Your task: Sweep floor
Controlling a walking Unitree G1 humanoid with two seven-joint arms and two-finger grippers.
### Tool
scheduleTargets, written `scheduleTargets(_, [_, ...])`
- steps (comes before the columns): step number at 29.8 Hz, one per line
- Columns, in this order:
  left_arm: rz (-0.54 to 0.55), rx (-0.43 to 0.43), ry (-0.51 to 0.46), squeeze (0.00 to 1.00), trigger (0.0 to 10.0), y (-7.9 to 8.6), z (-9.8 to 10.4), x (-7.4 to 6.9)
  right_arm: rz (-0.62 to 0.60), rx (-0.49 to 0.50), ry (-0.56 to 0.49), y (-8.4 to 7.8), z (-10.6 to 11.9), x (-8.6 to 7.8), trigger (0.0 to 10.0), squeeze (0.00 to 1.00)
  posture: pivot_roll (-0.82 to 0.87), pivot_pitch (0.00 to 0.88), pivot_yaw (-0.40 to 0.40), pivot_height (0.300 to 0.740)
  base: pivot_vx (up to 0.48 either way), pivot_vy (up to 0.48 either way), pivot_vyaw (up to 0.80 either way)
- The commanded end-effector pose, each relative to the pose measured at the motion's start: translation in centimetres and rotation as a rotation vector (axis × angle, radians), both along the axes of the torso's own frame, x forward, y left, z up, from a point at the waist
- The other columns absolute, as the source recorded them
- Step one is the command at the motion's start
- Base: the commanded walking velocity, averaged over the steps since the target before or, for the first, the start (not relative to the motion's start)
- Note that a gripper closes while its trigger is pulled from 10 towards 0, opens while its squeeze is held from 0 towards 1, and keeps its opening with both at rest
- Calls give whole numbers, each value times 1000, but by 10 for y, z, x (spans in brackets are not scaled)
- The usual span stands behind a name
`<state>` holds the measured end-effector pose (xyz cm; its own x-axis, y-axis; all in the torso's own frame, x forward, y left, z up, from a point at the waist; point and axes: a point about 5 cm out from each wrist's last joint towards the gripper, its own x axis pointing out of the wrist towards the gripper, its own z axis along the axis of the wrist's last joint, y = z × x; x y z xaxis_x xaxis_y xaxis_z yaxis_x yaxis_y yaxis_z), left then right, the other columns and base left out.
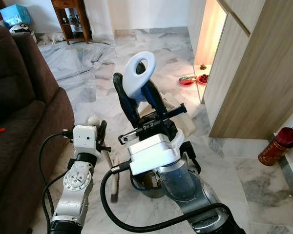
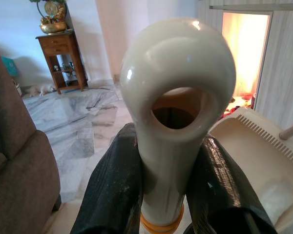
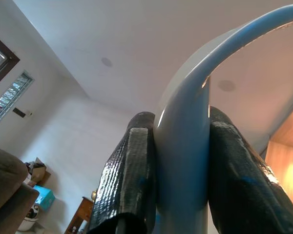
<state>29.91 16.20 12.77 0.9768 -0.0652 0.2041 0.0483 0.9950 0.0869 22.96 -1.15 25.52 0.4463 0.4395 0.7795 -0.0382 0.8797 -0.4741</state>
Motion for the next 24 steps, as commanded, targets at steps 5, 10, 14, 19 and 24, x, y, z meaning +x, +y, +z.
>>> scheduleTargets(5, [8,24,-73,0,10000,3,14,2,24,16,-95,0,15,-11,10000,0,36,99,69,740,0,0,0])
scheduleTargets(10, [6,25,-72,0,10000,3,14,1,8,-2,-97,-1,13,-9,10000,0,33,88,71,740,0,0,0])
scheduleTargets(14, [1,26,-71,0,10000,2,13,1,-11,-6,-103,-4,13,-7,10000,0,32,84,71,740,0,0,0])
scheduleTargets(19, [1,27,-70,0,10000,2,12,1,-101,-26,-107,-11,11,1,10000,0,31,76,72,740,0,0,0])
scheduleTargets(24, [-4,26,-71,0,10000,2,12,1,-244,-29,-74,-34,9,19,10000,0,24,56,73,740,0,0,0])
